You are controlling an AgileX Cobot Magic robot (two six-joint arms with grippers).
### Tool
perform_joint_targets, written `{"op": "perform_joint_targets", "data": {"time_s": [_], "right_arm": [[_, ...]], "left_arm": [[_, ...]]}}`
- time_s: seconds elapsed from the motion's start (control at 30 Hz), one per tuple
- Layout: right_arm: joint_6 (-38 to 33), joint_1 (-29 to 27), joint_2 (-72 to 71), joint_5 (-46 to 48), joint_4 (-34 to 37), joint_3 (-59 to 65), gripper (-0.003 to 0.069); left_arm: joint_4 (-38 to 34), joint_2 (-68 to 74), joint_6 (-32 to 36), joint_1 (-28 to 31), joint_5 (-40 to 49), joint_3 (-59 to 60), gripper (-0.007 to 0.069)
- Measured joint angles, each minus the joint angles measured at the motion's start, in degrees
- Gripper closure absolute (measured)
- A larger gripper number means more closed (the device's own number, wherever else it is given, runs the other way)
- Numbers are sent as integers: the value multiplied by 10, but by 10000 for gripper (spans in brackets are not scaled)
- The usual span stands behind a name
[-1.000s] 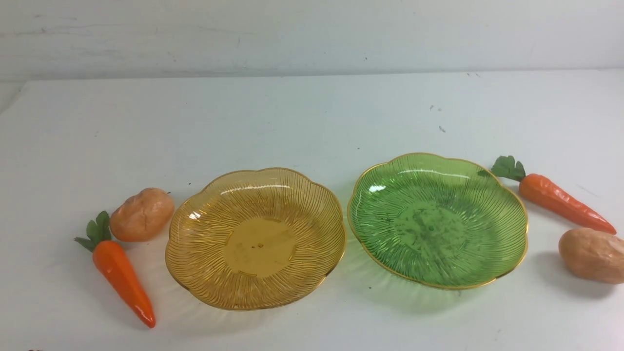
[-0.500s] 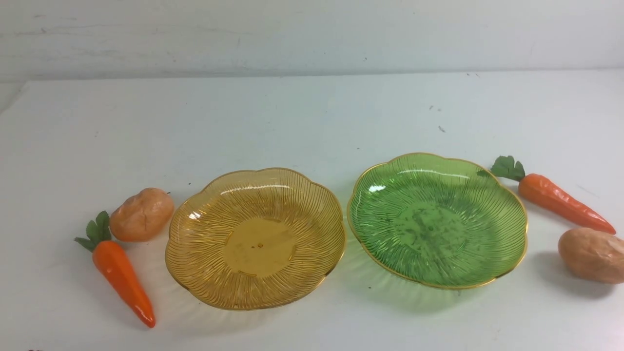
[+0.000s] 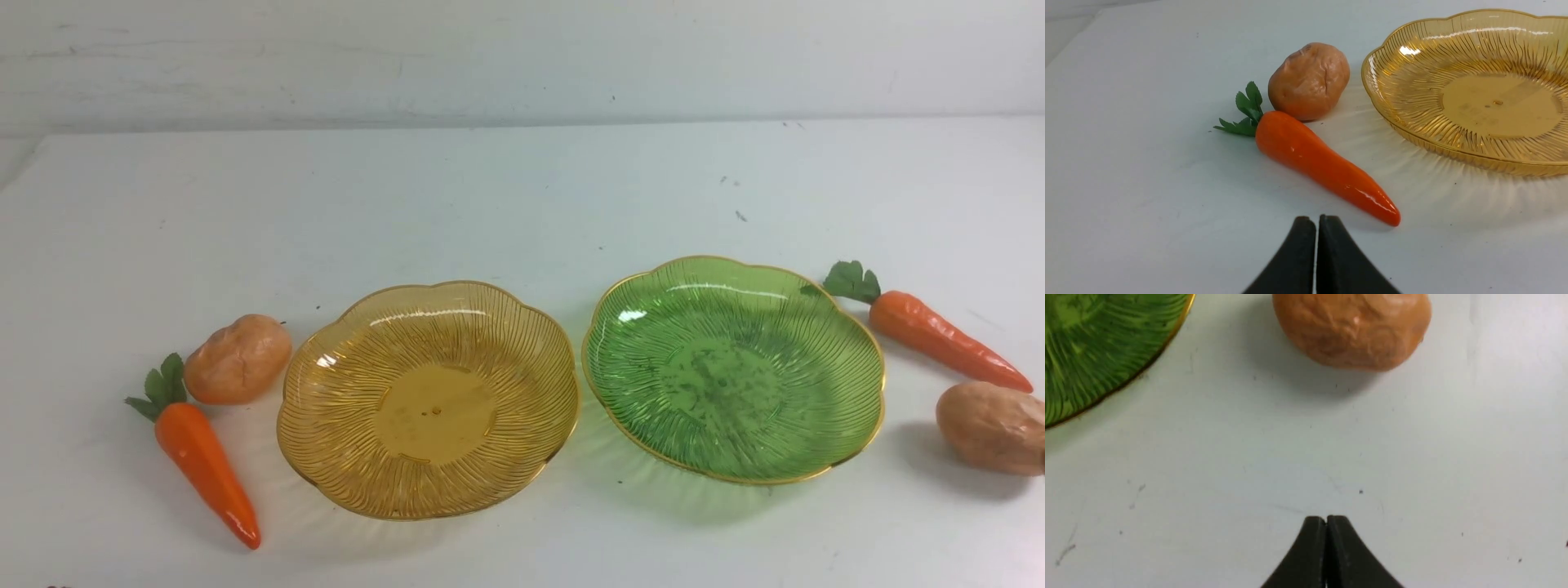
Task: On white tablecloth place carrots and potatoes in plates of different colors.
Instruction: 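Put the potato onto the plate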
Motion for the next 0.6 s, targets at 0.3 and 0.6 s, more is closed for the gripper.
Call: {"op": "perform_joint_targets", "data": {"time_s": [0.3,0.6], "right_arm": [[-26,0,171,-8,-46,-140,342],[-123,0,301,14,-62,-184,-13]], "left_arm": [[0,0,0,0,0,0,628],[0,0,0,0,0,0,628]]}}
